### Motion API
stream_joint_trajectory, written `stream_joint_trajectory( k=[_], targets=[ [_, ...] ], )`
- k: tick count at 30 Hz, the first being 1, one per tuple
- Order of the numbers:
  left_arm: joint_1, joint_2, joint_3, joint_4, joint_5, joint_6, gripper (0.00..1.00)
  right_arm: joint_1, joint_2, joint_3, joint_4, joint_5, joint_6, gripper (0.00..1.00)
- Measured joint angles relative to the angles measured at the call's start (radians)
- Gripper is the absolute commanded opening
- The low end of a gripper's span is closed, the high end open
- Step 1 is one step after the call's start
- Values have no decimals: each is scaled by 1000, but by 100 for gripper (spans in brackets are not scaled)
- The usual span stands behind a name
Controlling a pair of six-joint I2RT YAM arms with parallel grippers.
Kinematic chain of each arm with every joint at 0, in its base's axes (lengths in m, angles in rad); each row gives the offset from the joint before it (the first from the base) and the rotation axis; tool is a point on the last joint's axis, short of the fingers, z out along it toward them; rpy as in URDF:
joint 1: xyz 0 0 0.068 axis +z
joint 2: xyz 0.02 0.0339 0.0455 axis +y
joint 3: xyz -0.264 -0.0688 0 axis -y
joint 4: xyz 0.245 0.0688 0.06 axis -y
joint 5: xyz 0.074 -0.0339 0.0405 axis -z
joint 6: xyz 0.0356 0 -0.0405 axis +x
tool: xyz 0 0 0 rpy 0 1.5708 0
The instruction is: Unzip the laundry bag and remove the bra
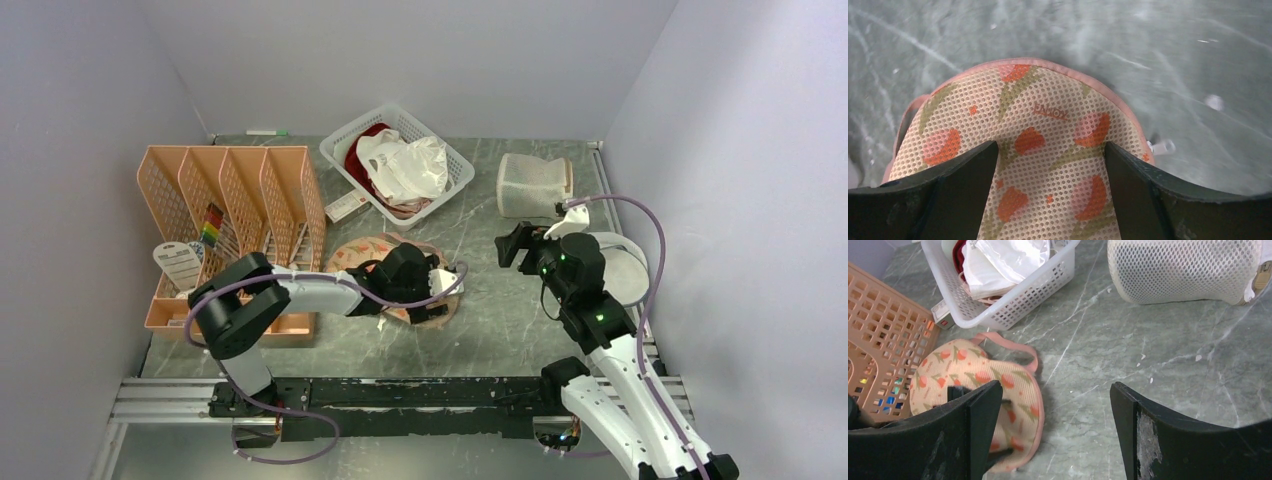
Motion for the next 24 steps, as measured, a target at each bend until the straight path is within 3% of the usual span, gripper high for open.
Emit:
stream_joint_trajectory(
  k=[6,13,17,24],
  targets=[
    [18,8,19,43,-141,-31,95,0,2,-14,-6,-8,1,79],
    [2,-209,-35,46,-145,-10,94,0,-8,-27,-17,-2,0,79],
    [-89,-275,-108,49,-173,61,94,0,-14,-27,-19,4,0,79],
    [-205,-180,-157,42,-290,163,76,0,-15,-45,-20,-12,8,79]
  ],
)
